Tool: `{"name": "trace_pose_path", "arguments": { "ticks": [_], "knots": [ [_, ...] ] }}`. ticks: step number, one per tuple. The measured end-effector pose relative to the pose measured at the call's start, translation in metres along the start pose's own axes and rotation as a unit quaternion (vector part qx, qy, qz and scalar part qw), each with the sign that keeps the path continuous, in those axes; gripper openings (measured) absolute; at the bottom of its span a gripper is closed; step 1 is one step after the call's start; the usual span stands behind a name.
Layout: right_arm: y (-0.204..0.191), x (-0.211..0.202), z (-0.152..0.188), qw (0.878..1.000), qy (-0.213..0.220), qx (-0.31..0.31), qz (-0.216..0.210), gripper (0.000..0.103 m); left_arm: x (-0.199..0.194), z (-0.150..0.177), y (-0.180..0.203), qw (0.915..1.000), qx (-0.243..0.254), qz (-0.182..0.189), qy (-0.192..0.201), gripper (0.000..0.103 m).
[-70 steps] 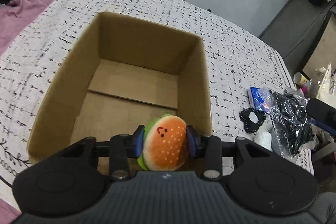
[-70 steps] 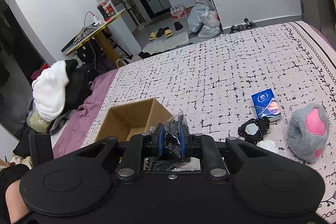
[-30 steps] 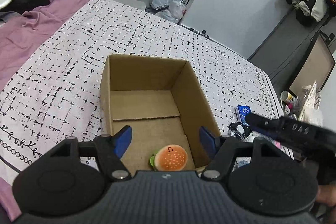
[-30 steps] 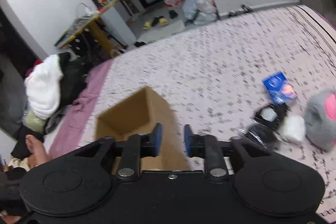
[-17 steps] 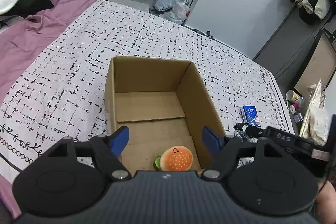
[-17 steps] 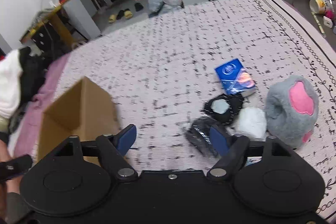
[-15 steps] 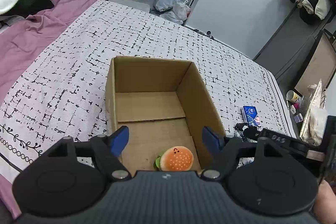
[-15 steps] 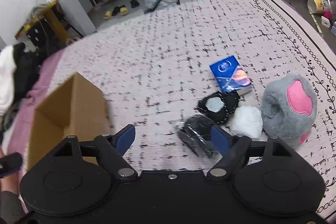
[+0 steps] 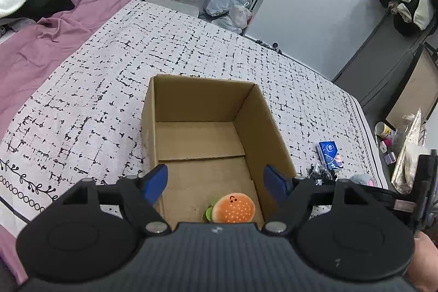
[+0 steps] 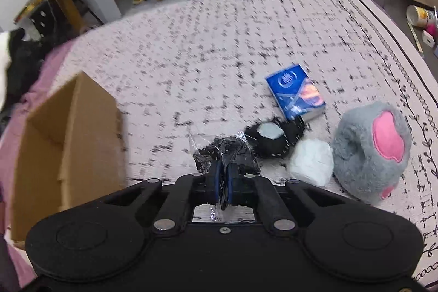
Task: Organize soft objects
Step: 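Carry the black plastic bag to the box and release it with the right gripper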
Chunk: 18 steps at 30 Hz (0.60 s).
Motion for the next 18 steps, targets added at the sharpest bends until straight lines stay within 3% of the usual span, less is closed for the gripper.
{"name": "trace_pose_path", "arguments": {
  "ticks": [7,14,18],
  "knots": [
    [-0.023,-0.037,-0.015,0.996,0.045,0.002,-0.077,0.006,-0.004,-0.001,-0.002,1.0000,-0.007,-0.001,0.005,0.076],
    [-0.053,-0.071,-0.031,0.983,0.080,-0.017,-0.166,0.006,-0.010,-0.002,0.000,0.9999,-0.007,0.001,0.012,0.076],
    [-0.070,-0.078,-0.034,0.977,0.086,-0.027,-0.192,0.006,-0.013,-0.002,-0.003,0.9998,-0.011,0.000,0.016,0.076]
  ]
}}
Point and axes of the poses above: each gripper's, at about its wrist camera, not at the fingertips, and x roughly the way its jaws point, y to its right, z to its underside, the point moved 2 cm from there along x, roughly the way its jaws point, and after that the axes turned 6 degrees about z, right-handed, at the moved point
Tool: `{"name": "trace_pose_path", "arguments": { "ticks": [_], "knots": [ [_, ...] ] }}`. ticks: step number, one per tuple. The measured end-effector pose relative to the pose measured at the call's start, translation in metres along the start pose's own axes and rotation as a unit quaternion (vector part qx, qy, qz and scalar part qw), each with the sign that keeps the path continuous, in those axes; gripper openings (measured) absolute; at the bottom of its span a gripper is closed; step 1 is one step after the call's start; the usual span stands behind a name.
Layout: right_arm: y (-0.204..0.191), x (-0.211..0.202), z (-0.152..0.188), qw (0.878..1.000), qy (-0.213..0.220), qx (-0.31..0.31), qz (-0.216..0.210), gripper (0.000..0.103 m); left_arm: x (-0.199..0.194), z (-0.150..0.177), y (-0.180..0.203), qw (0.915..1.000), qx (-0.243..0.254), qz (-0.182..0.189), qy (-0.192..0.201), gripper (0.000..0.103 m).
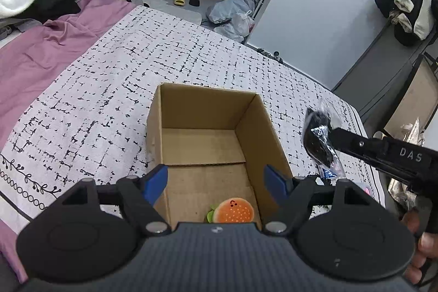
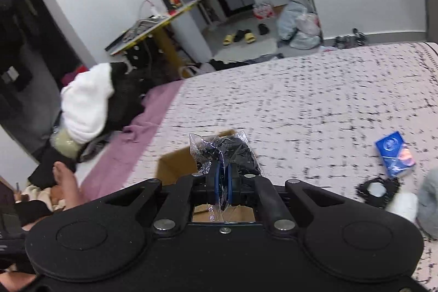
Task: Organize soft objects
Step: 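Carry the black plastic bag to the box and release it with the right gripper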
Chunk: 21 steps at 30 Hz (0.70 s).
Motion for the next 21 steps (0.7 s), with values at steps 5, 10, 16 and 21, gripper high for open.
{"name": "trace_pose_path", "arguments": {
  "ticks": [5,10,16,21],
  "knots": [
    [-0.009,0.005,0.000,1.000,-0.009,0.003,-0.021,0.006,-0.003,-0.001,-0.002,1.0000,-0.001,0.002,0.003,0.076],
    [-0.008,0.011,0.003,0.998,-0.047,0.028,-0.035,0.027,-0.003,-0.001,-0.002,1.0000,-0.002,0.003,0.002,0.076],
    [0.006,-0.013,0.003,0.999,-0.031,0.031,-0.017,0.049,-0.005,0.000,0.010,0.9999,0.010,0.010,0.002,0.076],
    [0.033,-0.035,0.000,0.999,-0.027,0.043,0.005,0.056,-0.004,0.003,0.029,0.9994,0.029,0.016,-0.002,0.076]
  ]
}}
Point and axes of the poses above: each gripper's, at about its wrist camera, not at the fingertips, and x roughly the way its jaws point, y to its right, z to its underside, the point moved 2 cm from there along x, roughly the way its jaws point, and after that the axes turned 6 degrees about z, right-handed, at the moved point
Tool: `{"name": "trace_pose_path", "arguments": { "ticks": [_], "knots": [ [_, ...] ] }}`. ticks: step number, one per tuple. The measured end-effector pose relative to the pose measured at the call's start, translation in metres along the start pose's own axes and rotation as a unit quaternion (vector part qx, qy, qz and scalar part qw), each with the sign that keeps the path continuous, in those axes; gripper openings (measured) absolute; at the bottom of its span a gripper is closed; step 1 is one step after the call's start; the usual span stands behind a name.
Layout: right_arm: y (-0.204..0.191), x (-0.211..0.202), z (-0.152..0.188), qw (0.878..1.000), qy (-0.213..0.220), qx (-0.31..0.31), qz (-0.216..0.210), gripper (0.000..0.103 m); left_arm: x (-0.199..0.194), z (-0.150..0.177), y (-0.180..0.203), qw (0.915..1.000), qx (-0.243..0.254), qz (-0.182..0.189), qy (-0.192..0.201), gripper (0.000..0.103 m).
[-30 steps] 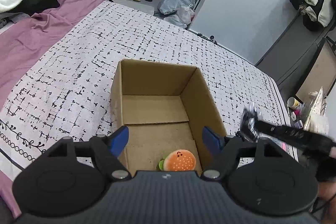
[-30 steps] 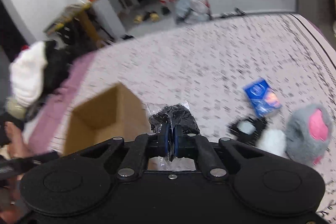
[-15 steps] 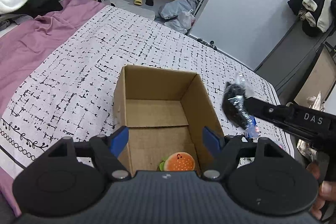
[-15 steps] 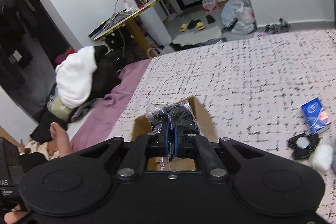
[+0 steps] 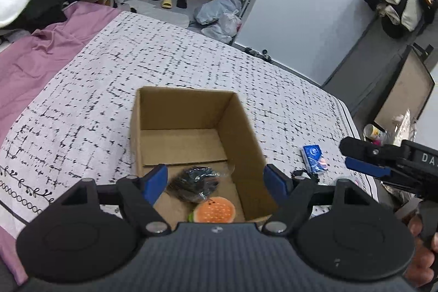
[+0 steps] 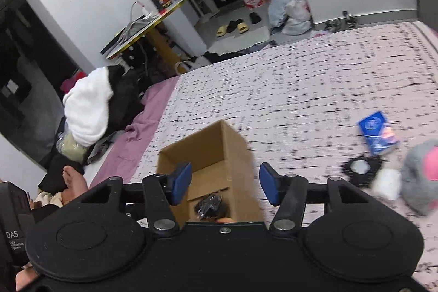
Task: Organize soft objects
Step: 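Carry the black plastic bag to the box and release it with the right gripper, then grasp the blue denim plush with the left gripper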
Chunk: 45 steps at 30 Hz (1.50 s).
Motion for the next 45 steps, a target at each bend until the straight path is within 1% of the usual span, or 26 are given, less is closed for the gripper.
{"name": "trace_pose_path", "arguments": {
  "ticks": [7,9,16,19,22,28,31,33,36,45],
  "knots": [
    [0.033,-0.023,0.004,1.000,0.003,0.007,0.023,0.060,0.002,0.009,0.032,0.9996,0.025,0.009,-0.002,0.076],
    [0.044,-0.029,0.006,1.000,0.003,0.012,0.028,0.063,0.003,0.013,0.042,0.9994,0.033,0.012,-0.002,0.076],
    [0.078,-0.043,0.012,0.999,0.009,0.035,0.041,0.064,0.010,0.024,0.077,0.9985,0.050,0.021,-0.001,0.076],
    [0.091,-0.046,0.016,0.998,0.012,0.043,0.045,0.064,0.014,0.028,0.088,0.9983,0.055,0.020,0.000,0.076],
    [0.102,-0.048,0.018,0.997,0.014,0.055,0.045,0.064,0.017,0.031,0.098,0.9978,0.061,0.028,0.002,0.076],
    [0.125,-0.044,0.025,0.995,0.008,0.082,0.051,0.064,0.031,0.042,0.116,0.9970,0.071,0.030,-0.002,0.076],
    [0.133,-0.043,0.030,0.994,0.007,0.087,0.065,0.064,0.042,0.050,0.125,0.9966,0.073,0.036,-0.011,0.075],
    [0.139,-0.043,0.032,0.993,0.003,0.094,0.076,0.064,0.050,0.055,0.130,0.9963,0.076,0.035,-0.019,0.073],
    [0.148,-0.040,0.037,0.991,-0.006,0.104,0.086,0.064,0.062,0.063,0.136,0.9957,0.080,0.035,-0.031,0.073],
    [0.171,-0.025,0.051,0.985,-0.037,0.143,0.085,0.064,0.099,0.087,0.146,0.9938,0.089,0.028,-0.060,0.072]
  ]
}}
Point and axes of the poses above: each gripper's, at about its wrist camera, not at the fingertips, and x roughly the way its jaws point, y to its right, z to its underside, the point moved 2 cm from there along x, roughly the way its jaws point, and after that the axes turned 6 degrees about z, right-handed, at the moved point
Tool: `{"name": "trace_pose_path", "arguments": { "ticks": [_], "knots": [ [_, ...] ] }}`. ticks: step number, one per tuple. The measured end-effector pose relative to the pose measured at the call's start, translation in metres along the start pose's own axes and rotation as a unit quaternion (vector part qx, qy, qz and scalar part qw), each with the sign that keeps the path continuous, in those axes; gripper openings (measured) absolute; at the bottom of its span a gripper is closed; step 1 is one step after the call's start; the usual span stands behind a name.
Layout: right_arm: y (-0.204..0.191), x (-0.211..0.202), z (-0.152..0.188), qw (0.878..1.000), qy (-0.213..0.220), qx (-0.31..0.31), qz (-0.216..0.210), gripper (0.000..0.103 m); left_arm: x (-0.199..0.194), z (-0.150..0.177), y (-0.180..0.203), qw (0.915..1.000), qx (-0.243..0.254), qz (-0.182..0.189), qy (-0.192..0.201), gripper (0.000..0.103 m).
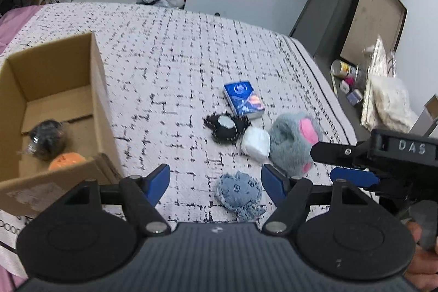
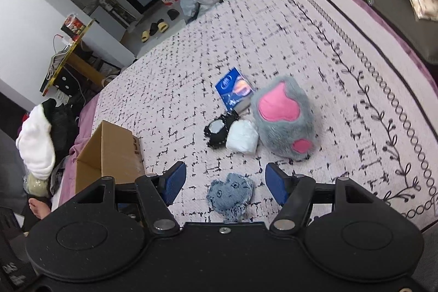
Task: Organize soft objects
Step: 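Grasp the blue denim plush with the left gripper, then grasp the white plush with the right gripper while the left holds the denim plush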
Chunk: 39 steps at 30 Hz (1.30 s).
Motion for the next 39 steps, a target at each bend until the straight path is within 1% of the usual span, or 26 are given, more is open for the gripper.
{"name": "trace_pose_path", "arguments": {
  "ticks": [2,4,6,9,10,16,18,20,22,25,26,27,28,29,30,31,33,36,39],
  "knots": [
    [0.004,0.005,0.002,1.000,-0.007,0.006,0.004,0.066,0.010,0.005,0.000,1.0000,-0.001,0.002,-0.007,0.072],
    [0.005,0.009,0.004,1.000,-0.007,0.006,0.011,0.073,0.019,0.009,0.001,0.9999,-0.001,0.001,-0.014,0.072],
    [0.007,0.014,0.006,1.000,-0.006,0.006,0.015,0.086,0.029,0.012,0.000,0.9998,0.001,0.000,-0.021,0.072],
    [0.010,0.020,0.006,1.000,-0.004,0.014,0.012,0.092,0.042,0.016,-0.001,0.9995,-0.005,0.006,-0.031,0.070],
    [0.012,0.023,0.006,1.000,-0.005,0.020,0.009,0.092,0.046,0.017,-0.001,0.9994,-0.006,0.008,-0.033,0.070],
    [0.016,0.036,0.006,0.999,-0.015,0.035,-0.011,0.092,0.069,0.022,-0.002,0.9982,-0.022,0.032,-0.046,0.065],
    [0.015,0.040,0.006,0.999,-0.014,0.030,-0.009,0.092,0.075,0.024,-0.001,0.9975,-0.027,0.045,-0.049,0.065],
    [0.013,0.043,0.007,1.000,-0.013,0.025,-0.005,0.092,0.080,0.025,-0.001,0.9969,-0.028,0.046,-0.056,0.065],
    [0.012,0.047,0.007,1.000,-0.013,0.021,-0.003,0.092,0.085,0.027,0.000,0.9966,-0.026,0.049,-0.061,0.062],
    [0.009,0.053,0.007,1.000,-0.015,0.016,-0.001,0.090,0.090,0.028,-0.001,0.9970,-0.024,0.042,-0.060,0.051],
    [0.009,0.055,0.007,1.000,-0.015,0.015,0.001,0.089,0.091,0.027,-0.002,0.9974,-0.025,0.036,-0.057,0.042],
    [0.008,0.057,0.007,1.000,-0.015,0.013,0.001,0.089,0.091,0.027,-0.003,0.9976,-0.028,0.035,-0.054,0.037],
    [0.007,0.058,0.007,1.000,-0.015,0.013,0.001,0.088,0.091,0.026,-0.005,0.9975,-0.031,0.039,-0.050,0.035],
    [0.007,0.061,0.007,1.000,-0.015,0.012,0.000,0.087,0.090,0.026,-0.006,0.9974,-0.033,0.041,-0.049,0.028],
    [0.006,0.062,0.006,1.000,-0.015,0.013,-0.001,0.087,0.090,0.025,-0.007,0.9974,-0.034,0.043,-0.048,0.024],
    [0.005,0.065,0.006,1.000,-0.015,0.013,0.000,0.086,0.088,0.024,-0.009,0.9972,-0.036,0.045,-0.047,0.023],
    [0.003,0.070,0.006,1.000,-0.016,0.012,-0.001,0.081,0.085,0.022,-0.011,0.9973,-0.038,0.049,-0.041,0.016],
    [0.000,0.077,0.006,1.000,-0.017,0.012,-0.004,0.074,0.077,0.017,-0.015,0.9981,-0.038,0.042,-0.027,0.012],
    [-0.004,0.084,0.005,1.000,-0.015,0.011,-0.002,0.070,0.070,0.010,-0.020,0.9984,-0.040,0.036,-0.016,0.010]
  ]
}}
Point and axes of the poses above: each gripper's, at about its wrist camera, not at the fingertips, and x roughly the way its jaws point, y to its right, z to its underside, the point moved 2 cm from there along x, roughly the way its jaws point, and after that the axes turned 6 degrees about z, right-handed, at the moved point
